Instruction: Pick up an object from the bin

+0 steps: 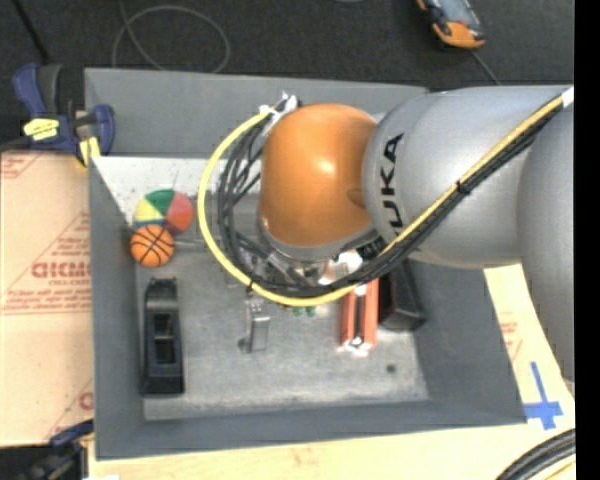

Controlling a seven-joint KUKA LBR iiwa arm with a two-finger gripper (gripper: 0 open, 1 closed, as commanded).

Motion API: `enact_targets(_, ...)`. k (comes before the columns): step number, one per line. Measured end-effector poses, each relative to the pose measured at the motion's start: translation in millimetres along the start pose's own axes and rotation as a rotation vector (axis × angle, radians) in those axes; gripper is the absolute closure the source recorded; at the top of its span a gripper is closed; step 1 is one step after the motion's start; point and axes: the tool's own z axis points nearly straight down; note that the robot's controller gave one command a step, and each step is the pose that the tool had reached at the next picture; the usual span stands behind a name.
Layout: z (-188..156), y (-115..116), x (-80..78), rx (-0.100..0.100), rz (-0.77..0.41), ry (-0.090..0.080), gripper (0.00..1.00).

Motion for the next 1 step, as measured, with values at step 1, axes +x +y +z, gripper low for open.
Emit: enact_targets(1, -26.1, -6.4, 7.5, -0.002, -0.175, -0.016, 0.0)
